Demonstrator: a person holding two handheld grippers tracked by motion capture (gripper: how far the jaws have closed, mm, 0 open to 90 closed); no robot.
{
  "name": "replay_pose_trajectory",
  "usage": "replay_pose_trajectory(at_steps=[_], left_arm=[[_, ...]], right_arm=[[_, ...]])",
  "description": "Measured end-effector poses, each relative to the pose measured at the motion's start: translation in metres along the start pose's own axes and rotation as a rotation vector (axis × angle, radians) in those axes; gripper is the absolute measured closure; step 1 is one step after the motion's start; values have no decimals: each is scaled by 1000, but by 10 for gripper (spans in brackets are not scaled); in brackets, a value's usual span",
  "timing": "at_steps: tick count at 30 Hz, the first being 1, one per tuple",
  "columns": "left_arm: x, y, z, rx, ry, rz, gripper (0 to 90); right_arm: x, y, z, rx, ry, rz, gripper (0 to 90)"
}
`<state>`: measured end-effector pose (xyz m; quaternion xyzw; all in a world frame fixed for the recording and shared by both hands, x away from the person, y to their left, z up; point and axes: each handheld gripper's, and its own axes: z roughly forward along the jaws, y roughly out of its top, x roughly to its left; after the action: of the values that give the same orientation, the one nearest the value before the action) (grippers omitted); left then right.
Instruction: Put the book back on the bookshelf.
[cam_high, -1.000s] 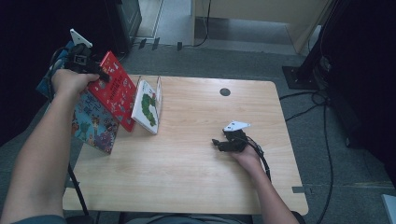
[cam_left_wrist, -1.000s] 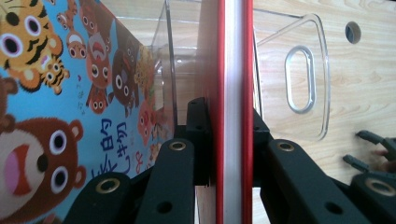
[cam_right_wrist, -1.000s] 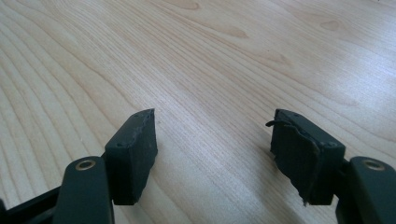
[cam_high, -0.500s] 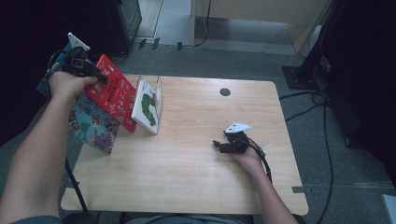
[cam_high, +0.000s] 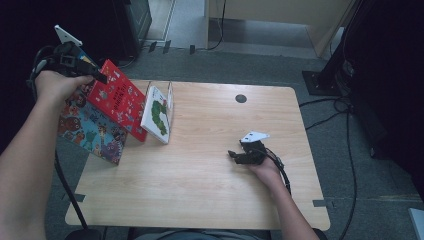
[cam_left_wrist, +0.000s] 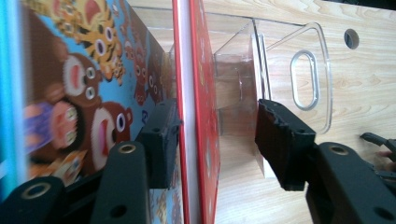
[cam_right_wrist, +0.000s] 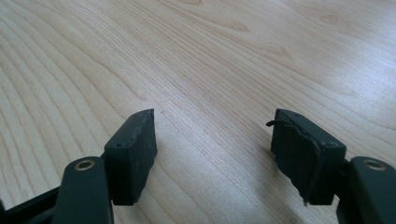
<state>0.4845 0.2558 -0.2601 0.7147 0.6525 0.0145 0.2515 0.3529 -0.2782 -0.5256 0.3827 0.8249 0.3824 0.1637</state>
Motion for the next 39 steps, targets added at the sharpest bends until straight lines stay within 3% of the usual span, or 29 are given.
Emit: replay_pose_trajectory(at_steps=[6, 11, 20, 24, 39], left_arm=[[-8, -4, -26, -43, -38, 29, 480], [-24, -12, -29, -52, -62, 79, 455], [-48, -27, -14, -52, -135, 139, 423], [-58, -43, -3, -47, -200, 159, 415], [-79, -106, 32, -2, -272, 226, 408]], right_arm=[[0, 0, 0, 0, 0, 0, 307], [0, 0, 0, 1, 1, 0, 305], [0, 0, 0, 1, 3, -1, 300], [0, 0, 0, 3, 10, -5, 286], [0, 0, 1, 7, 15, -12, 266]])
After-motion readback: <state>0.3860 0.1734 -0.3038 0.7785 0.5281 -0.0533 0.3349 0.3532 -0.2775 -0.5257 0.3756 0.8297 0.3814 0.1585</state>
